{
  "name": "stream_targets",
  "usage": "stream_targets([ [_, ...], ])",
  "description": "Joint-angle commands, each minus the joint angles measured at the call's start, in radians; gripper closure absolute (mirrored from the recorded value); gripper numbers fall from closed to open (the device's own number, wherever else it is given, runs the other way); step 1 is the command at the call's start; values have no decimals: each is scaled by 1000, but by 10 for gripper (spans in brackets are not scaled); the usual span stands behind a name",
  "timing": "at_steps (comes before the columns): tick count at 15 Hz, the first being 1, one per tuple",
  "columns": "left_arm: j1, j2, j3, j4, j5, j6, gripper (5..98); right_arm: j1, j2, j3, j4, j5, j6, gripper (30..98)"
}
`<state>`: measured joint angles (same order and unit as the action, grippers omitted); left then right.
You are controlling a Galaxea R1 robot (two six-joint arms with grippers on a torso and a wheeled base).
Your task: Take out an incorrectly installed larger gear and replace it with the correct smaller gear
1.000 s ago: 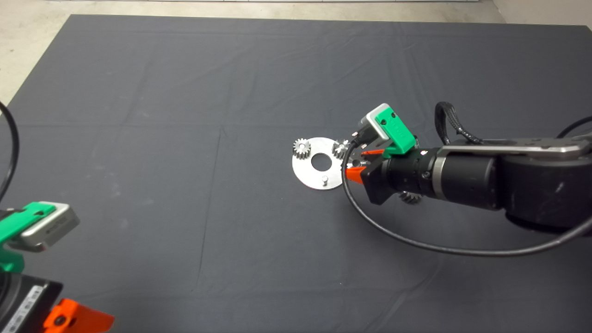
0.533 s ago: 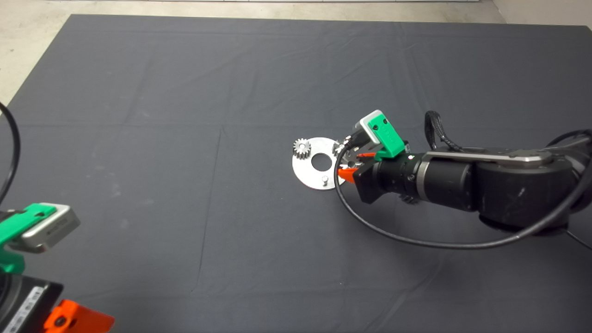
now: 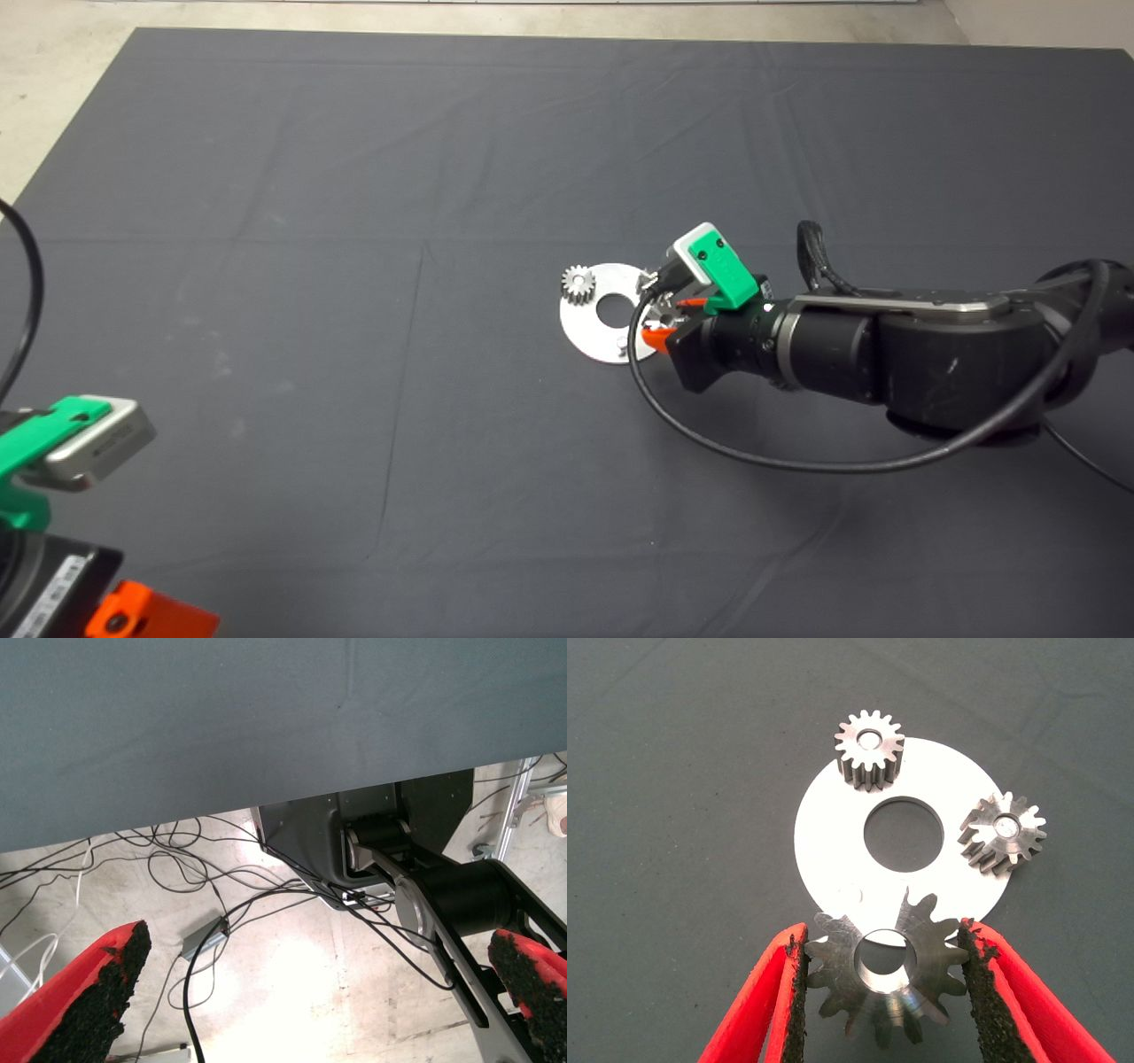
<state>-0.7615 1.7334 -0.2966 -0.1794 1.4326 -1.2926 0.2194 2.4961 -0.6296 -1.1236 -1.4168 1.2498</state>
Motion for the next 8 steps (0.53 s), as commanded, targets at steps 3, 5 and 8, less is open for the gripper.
stream_targets([
  [3,2,-30,15,-15,5,0,58,18,2,-39,-38,9,-3,882],
  [5,2,-31,15,-15,11,1,58,18,10,-41,-38,9,-3,882],
  [8,2,-35,15,-15,19,-1,58,18,29,-51,-38,10,-3,882],
])
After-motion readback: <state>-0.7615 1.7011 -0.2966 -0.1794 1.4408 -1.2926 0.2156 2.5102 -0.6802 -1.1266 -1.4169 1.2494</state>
